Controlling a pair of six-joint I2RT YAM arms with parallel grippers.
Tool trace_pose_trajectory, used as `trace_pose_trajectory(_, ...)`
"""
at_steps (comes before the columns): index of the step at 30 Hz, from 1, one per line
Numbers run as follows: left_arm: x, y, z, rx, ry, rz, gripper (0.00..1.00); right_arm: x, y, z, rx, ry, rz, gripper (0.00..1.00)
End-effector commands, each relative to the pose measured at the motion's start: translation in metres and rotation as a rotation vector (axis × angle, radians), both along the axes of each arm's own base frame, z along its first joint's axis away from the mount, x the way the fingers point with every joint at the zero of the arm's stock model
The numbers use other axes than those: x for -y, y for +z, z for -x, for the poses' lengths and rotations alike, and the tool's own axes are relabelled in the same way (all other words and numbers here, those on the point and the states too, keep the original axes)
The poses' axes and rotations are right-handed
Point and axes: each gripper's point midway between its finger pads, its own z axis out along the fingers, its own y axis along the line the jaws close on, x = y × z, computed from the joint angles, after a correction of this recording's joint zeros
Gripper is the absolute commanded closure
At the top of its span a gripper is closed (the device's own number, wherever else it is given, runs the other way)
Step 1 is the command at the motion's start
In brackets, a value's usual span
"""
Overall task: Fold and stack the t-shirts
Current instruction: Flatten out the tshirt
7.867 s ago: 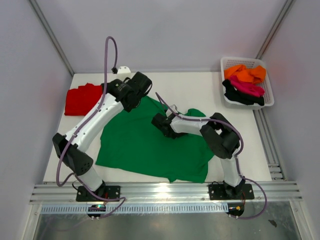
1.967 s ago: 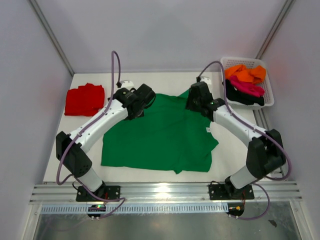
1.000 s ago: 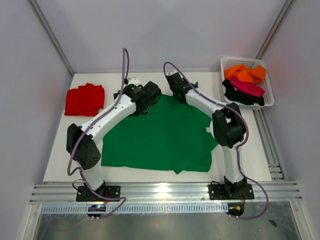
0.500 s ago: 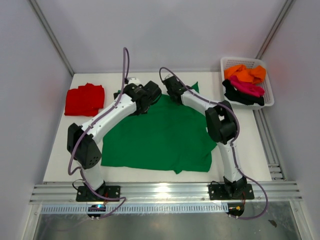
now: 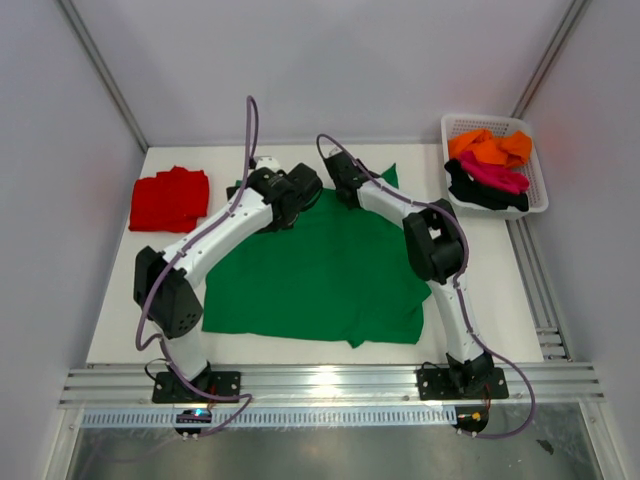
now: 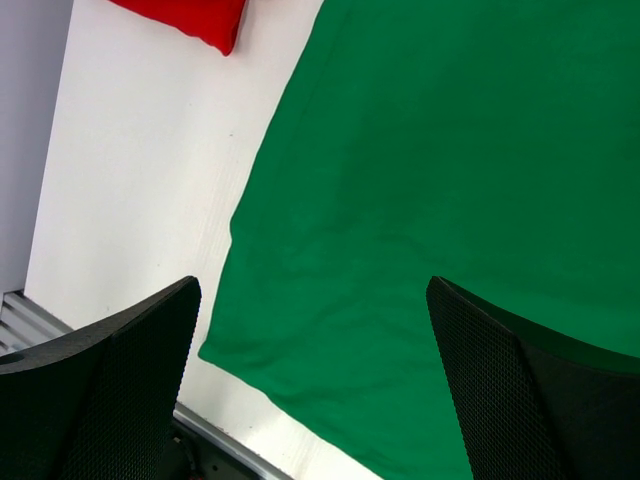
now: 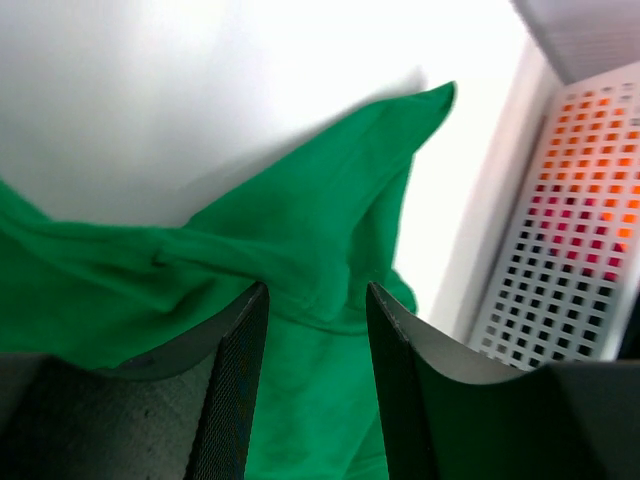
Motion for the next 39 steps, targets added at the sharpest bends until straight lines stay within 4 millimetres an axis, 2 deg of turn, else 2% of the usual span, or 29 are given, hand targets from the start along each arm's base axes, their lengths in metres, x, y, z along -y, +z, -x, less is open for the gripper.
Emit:
trace_pose_trajectory(1, -0.006, 0.009, 0.005, 0.027, 0.014, 0.002, 0.03, 0.008, 0.039, -0.021, 0.145, -0.061, 0.033, 0.51)
trace_pose_trajectory(12, -0.008, 0.021, 0.000, 0.056, 0.001, -0.019, 0.02, 0.010, 0.023, -0.027, 0.122, -0.069, 0.031, 0.52)
trace_pose_trajectory(29, -0.002, 0.011, -0.008, 0.039, -0.008, -0.034, 0.02, 0.018, 0.019, -0.012, 0.095, -0.081, 0.019, 0.52)
trace_pose_trajectory(34, 0.002, 0.007, -0.011, 0.032, -0.014, -0.034, 0.02, 0.016, 0.029, -0.006, 0.111, -0.078, -0.011, 0.52)
trace_pose_trajectory(39, 0.006, 0.006, -0.013, 0.030, -0.022, -0.022, 0.02, 0.016, 0.017, -0.004, 0.085, -0.074, 0.001, 0.52)
